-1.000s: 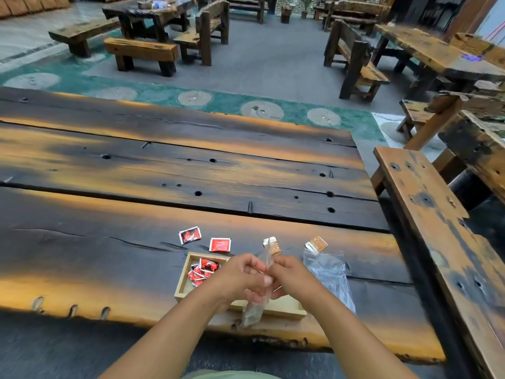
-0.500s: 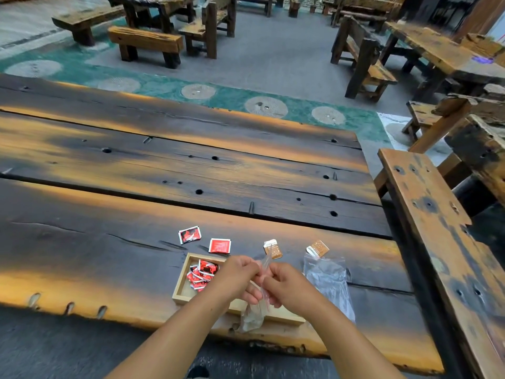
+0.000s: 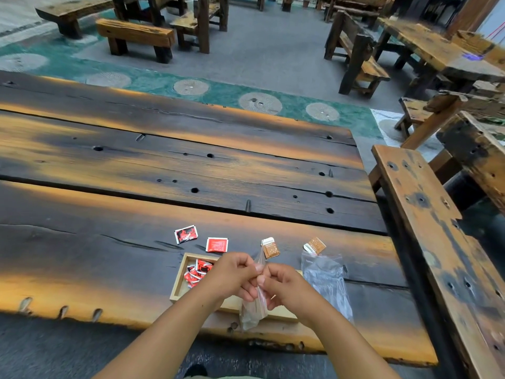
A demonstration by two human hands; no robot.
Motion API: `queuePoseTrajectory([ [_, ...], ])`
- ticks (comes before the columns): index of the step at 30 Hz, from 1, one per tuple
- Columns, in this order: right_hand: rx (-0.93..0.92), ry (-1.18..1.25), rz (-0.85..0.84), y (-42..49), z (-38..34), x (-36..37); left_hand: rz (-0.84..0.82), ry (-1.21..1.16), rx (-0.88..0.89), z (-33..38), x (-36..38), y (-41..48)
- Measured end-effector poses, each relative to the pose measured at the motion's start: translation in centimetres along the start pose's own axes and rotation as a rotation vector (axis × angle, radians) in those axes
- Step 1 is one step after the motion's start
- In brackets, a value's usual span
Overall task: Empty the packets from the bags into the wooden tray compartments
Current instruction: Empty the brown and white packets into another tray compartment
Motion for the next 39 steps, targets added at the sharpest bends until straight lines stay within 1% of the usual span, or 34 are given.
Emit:
queuePoseTrajectory([
  [6,0.051,0.106,0.022,0.0,-0.5,0.0,-0.065,0.019,0.017,1.1,0.4,-0.1],
  [9,0.071,0.113,0.024,-0.3,-1.3,0.3,-0.082,-0.055,0.012,0.9,0.8,-0.3],
  [15,0.035,0.182,0.025,-0.5,-1.9,1.0,-0.165,-0.198,0.056,0.7,1.1,-1.1],
  [19,0.07,0.384,0.153,-0.5,-0.9,0.1,-0.191,-0.353,0.075,0.9,1.1,-1.5],
  [21,0.082,0.328,0.229,-0.4,-0.3,-0.7,-0.158,-0.344,0.073,1.0,1.0,-1.6],
  [24,0.103,0.145,0.296,-0.8,-0.3,-1.6,-0.071,-0.147,0.076,1.3,0.3,-1.5],
  [26,0.114,0.063,0.346,-1.4,-0.5,-2.5,-0.049,-0.026,0.081,1.9,-0.2,-1.7],
  [31,0.149,-0.022,0.438,-2.3,-0.9,-5.2,-0.072,0.21,0.072,3.1,-2.1,-1.4],
  [33,0.153,-0.125,0.439,-2.6,-1.1,-6.3,-0.079,0.368,0.084,3.8,-3.1,-1.2],
  [34,0.147,-0.234,0.429,-2.7,-1.3,-6.7,-0.077,0.512,0.112,4.4,-3.5,-1.2],
  [36,0.128,-0.562,0.366,-2.7,-1.9,-7.1,-0.085,0.902,0.195,5.2,-3.5,-1.3],
  [37,0.121,-0.723,0.342,-2.7,-2.2,-7.1,-0.083,1.049,0.233,5.5,-3.2,-1.5],
  [38,0.119,-0.824,0.34,-2.7,-2.6,-7.1,-0.069,1.118,0.258,5.7,-2.9,-1.6],
  [39,0.115,-0.849,0.346,-2.8,-3.0,-7.2,-0.045,1.118,0.273,5.8,-2.7,-1.7],
])
Point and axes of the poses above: each hand's wrist, its own y-axis towards the middle knuckle, its own x-axis out of the palm, z = x × y, the point moved 7 cm from there along y, towards the middle knuckle, and after that the axes turned 5 degrees about -y, right-handed, at the moved point
